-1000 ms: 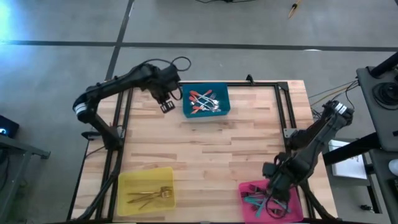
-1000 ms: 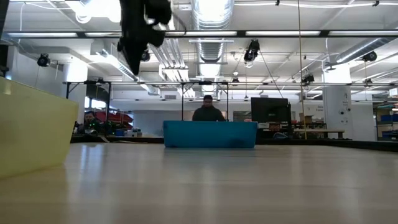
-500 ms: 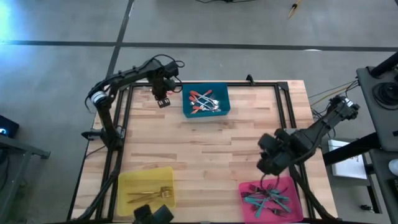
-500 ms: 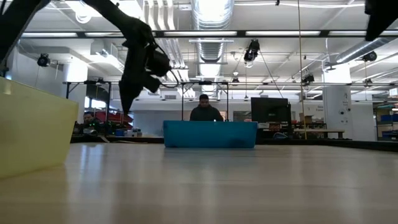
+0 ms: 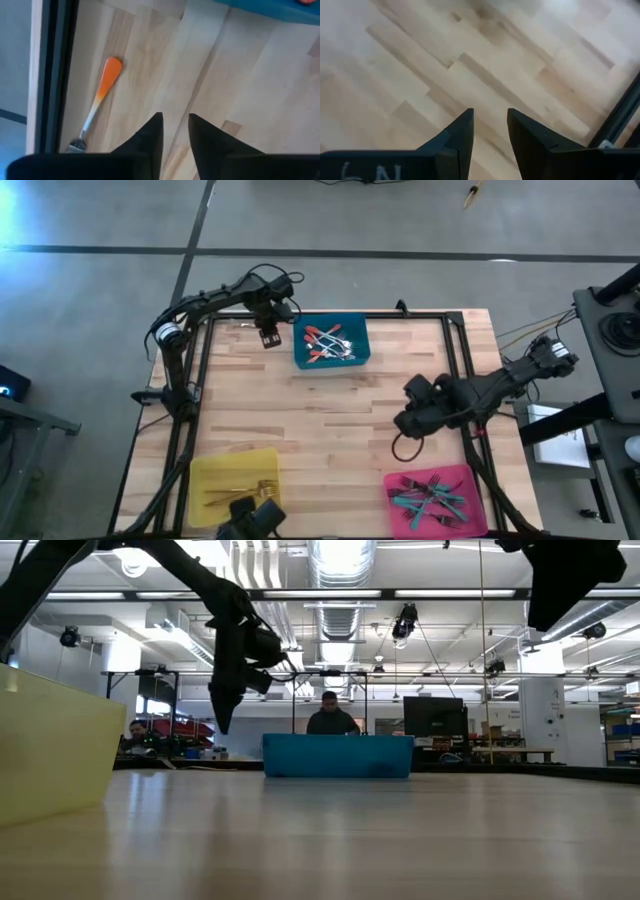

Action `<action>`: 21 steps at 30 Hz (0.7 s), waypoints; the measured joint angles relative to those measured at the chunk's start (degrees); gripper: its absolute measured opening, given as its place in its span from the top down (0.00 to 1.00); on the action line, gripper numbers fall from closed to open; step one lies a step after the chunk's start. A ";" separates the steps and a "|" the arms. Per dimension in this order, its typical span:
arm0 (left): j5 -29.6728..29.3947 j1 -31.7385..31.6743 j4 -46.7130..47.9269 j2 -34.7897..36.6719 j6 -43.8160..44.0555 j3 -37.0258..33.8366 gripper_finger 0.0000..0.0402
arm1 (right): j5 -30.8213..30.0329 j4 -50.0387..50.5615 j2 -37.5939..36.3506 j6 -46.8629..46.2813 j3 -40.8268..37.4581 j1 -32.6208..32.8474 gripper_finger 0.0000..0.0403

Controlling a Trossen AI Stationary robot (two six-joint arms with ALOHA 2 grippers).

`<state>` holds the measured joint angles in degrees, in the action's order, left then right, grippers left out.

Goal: Sort silverware by color (type)
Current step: Put the orange fork into the blue bin

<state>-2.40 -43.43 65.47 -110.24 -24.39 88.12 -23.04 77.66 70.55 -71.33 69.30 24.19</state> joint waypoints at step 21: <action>-5.22 -7.70 -5.51 -2.78 -26.20 -0.40 0.75 | -2.96 -0.22 4.51 3.85 0.00 -0.88 0.72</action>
<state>-7.62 -51.14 59.96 -113.01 -50.59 87.72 -26.00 77.44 75.06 -67.48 69.30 23.31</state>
